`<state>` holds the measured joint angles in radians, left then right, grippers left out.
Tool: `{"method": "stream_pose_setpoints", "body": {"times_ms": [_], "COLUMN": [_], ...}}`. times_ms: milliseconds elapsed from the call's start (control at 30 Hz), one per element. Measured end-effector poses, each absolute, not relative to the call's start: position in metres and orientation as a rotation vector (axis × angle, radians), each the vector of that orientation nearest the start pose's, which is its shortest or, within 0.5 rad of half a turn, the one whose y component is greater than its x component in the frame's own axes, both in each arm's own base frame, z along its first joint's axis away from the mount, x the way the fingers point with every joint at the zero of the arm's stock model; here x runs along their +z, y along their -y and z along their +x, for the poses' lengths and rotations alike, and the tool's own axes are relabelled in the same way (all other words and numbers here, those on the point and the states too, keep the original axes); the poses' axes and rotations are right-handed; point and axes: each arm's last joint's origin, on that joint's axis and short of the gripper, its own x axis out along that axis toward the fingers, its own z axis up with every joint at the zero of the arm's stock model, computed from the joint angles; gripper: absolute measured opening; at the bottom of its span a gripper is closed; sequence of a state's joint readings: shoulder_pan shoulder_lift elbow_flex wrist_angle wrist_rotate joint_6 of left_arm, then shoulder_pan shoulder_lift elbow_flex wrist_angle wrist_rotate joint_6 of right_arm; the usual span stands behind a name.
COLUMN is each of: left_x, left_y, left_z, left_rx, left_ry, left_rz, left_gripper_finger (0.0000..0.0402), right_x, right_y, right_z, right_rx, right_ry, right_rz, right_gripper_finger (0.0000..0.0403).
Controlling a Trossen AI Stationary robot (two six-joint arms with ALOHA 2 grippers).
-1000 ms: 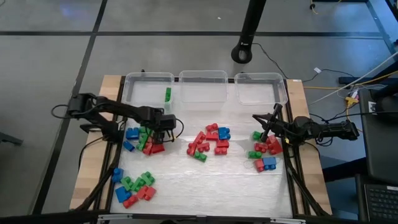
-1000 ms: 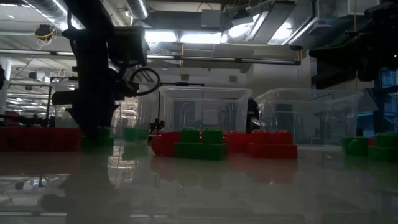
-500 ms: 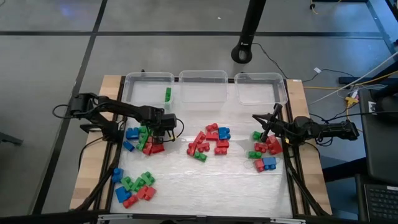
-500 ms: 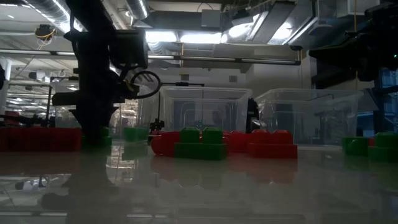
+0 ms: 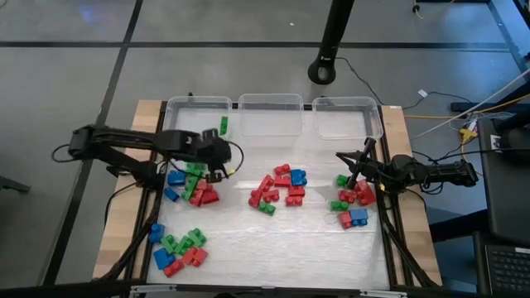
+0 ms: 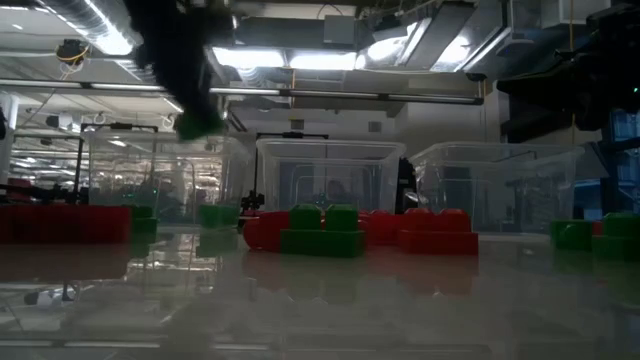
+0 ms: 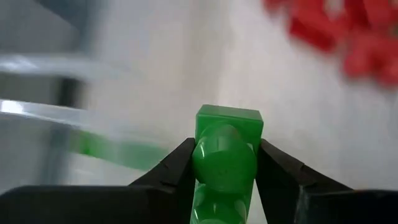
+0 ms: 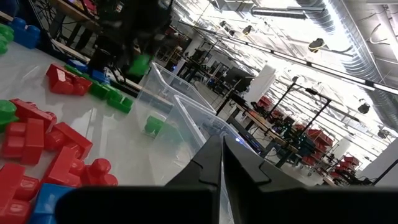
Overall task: Sort blocks
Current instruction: Put the green game piece into the left transparent bin
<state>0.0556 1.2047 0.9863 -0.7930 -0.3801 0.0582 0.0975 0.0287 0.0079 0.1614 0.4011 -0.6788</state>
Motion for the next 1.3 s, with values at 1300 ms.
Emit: {"method": "stream_pose_setpoints", "body": {"times_ms": [1300], "left_x": [0.295], "left_y": [-0.098], "left_z": [0.157], "left_rx": [1.103], "left_ry": [-0.822], "left_rz": [0.103], "left_gripper_finger": [0.0203], "right_x": [0.179], "right_y": [0.002], "right_z": [0.096], "right_rx": [-0.339], "right_ry": [0.028], "right_rz": [-0.637], "right_gripper_finger": [0.0019]}}
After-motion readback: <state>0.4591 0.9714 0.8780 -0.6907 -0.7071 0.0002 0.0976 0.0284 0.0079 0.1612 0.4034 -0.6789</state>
